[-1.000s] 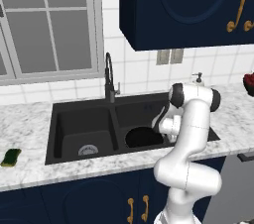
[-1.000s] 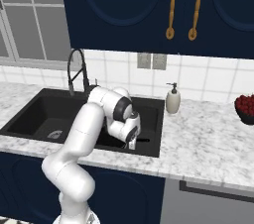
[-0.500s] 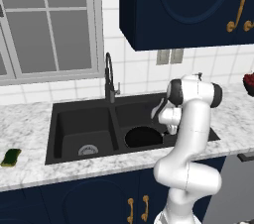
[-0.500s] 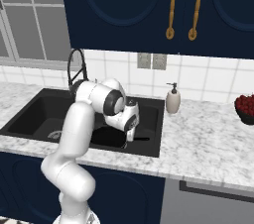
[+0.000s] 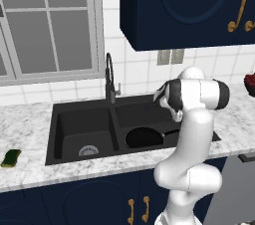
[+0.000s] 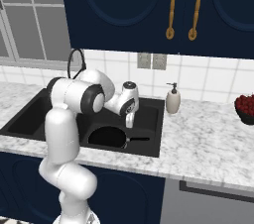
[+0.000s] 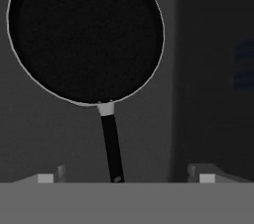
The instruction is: Pick the pan and sponge and place them into the sink. Then turn on the water.
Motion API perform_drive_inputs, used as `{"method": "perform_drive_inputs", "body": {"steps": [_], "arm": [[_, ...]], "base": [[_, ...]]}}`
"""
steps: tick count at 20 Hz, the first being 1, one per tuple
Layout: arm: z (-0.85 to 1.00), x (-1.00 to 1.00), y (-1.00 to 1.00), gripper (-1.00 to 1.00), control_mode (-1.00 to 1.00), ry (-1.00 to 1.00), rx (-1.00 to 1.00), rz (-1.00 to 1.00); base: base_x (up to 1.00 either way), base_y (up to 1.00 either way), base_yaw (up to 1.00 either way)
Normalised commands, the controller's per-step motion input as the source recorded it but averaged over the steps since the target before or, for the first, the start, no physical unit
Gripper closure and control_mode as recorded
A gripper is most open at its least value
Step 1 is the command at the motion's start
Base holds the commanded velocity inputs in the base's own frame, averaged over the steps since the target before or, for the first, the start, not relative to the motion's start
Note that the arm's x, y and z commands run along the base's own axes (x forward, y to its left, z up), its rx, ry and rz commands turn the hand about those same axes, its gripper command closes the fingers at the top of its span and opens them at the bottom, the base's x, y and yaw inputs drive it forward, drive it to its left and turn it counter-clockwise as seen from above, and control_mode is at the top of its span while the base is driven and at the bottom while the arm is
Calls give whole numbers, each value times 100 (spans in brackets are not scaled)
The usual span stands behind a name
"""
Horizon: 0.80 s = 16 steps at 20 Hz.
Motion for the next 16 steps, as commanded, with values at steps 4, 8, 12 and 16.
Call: {"method": "perform_drive_inputs", "body": {"steps": [4, 8, 12, 16], "arm": [[58, -16, 2, -100, -100, 7, 0, 0], [53, -39, 0, -100, -100, 2, 0, 0], [11, -13, 0, -100, -100, 0, 0, 0], [0, 0, 16, -100, -100, 0, 0, -11]], "base": [[0, 0, 0], [0, 0, 0], [0, 0, 0], [0, 0, 0]]}}
